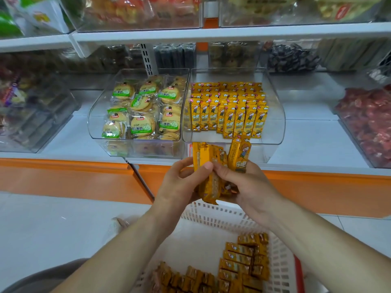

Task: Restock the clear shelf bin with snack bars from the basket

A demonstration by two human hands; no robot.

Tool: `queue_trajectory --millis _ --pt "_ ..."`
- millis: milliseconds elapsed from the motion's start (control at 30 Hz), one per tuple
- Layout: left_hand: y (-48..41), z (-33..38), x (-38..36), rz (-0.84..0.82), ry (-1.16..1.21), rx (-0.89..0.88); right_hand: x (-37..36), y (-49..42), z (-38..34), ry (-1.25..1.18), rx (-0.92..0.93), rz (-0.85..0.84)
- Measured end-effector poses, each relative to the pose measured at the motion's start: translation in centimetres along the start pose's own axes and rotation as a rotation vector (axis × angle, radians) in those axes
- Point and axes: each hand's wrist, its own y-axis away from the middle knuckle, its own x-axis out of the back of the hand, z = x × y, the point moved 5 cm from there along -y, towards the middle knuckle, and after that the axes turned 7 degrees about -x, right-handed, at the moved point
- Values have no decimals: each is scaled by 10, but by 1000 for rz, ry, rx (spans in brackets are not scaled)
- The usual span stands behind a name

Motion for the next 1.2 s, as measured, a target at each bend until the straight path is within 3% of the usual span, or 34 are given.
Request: queue_trajectory --millis 200,500,967,1200 --pt "-3 0 8 -4 50 29 4 -2 0 -45 -85 -42" --pt "-5 -8 6 51 75 126 8 -5 8 161 -41 49" --pt "-10 -4 6 -14 74 91 4 -1 4 258 -3 38" --pt "-18 14 10 0 37 41 1 0 -8 28 7 68"
